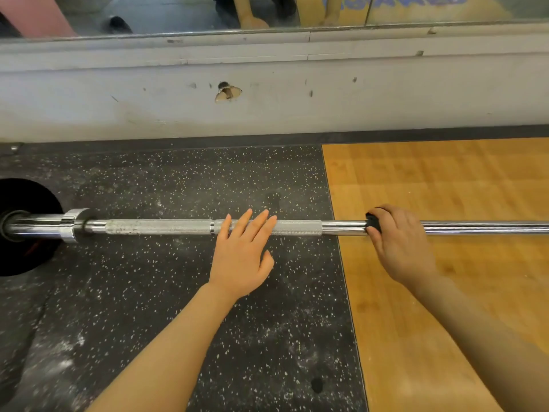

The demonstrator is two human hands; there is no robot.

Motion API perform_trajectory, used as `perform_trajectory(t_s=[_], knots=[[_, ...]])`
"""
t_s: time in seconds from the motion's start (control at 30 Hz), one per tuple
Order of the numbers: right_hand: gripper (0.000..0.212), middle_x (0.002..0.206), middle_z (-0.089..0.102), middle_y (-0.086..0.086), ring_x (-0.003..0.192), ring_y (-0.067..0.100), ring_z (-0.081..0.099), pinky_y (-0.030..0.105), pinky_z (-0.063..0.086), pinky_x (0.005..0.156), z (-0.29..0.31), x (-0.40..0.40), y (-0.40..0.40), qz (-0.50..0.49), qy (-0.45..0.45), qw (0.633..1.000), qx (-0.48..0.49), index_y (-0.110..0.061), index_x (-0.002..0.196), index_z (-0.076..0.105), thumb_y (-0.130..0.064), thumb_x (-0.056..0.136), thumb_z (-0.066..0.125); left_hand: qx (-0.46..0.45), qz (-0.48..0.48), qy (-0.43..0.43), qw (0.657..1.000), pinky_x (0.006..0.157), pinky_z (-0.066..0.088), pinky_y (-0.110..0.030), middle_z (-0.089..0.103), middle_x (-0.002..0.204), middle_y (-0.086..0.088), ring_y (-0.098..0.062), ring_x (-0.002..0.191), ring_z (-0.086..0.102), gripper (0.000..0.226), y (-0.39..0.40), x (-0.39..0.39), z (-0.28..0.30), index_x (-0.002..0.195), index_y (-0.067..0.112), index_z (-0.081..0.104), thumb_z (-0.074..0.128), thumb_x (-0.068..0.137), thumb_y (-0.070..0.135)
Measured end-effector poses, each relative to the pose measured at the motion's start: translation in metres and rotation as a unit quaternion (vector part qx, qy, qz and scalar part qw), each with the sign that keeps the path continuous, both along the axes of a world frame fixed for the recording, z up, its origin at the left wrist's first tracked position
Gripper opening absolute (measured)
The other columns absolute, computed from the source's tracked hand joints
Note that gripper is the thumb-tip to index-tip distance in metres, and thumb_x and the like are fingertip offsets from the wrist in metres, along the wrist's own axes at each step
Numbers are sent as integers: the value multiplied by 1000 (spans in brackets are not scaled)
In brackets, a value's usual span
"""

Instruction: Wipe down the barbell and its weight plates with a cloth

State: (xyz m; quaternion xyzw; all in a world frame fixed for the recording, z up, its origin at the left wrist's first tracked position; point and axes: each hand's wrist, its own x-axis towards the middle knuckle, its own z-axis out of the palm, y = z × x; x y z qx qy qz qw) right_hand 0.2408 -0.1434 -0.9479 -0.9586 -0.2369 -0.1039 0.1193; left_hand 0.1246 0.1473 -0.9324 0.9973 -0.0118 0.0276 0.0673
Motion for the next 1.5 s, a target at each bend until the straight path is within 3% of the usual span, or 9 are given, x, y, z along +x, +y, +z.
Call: perform_trajectory(t_s=[0.27,0.53,0.67,0.93,1.17,1.37,1.5], knots=[[51,128,51,16,112,38,49,45,38,96,-2,-30,-9,2,-5,1000,27,-3,127,54,-38,98,32,0,10,-10,1000,116,22,-57,41,151,0,-29,141,34,59,-13,-31,-4,146,18,43,35,90,34],[44,138,40,11,123,30,40,24,21,110,1,-68,-33,-10,-58,989,137,-7,138,41,-30,100,39,29,20,-23,999,116,19,-57,36,154,-2,-31,142,32,55,-32,-78,-16,146,17,42,35,94,33],[44,138,40,10,122,32,42,34,31,104,7,-77,-34,-6,-58,989,139,-7,137,42,-30,100,39,39,19,-30,999,116,13,-56,37,154,-2,-27,142,34,53,-40,-97,-17,145,20,43,34,96,37],[43,129,51,15,113,30,48,37,38,97,16,-114,3,73,-33,993,89,-1,129,54,-28,97,46,47,6,5,999,118,13,-53,31,156,-3,-26,146,24,57,-48,-86,-11,149,21,37,22,100,48],[41,128,55,15,119,32,50,52,37,108,-5,-137,18,141,-31,990,3,-6,130,57,-24,94,56,43,4,6,999,117,19,-50,34,155,-3,-27,146,25,58,-53,-102,-21,149,22,36,22,101,50],[45,130,51,15,120,31,45,47,23,116,-7,-127,-24,41,-35,998,11,-3,128,56,-34,99,39,37,7,0,999,116,22,-50,37,154,-4,-28,144,28,57,-55,-106,-20,149,22,37,28,100,49],[48,130,52,21,123,34,39,55,28,113,-5,-129,-29,2,-36,999,22,1,128,56,-33,99,37,32,11,4,999,116,24,-51,39,153,-4,-28,144,29,57,-57,-105,-17,147,21,41,27,99,49]])
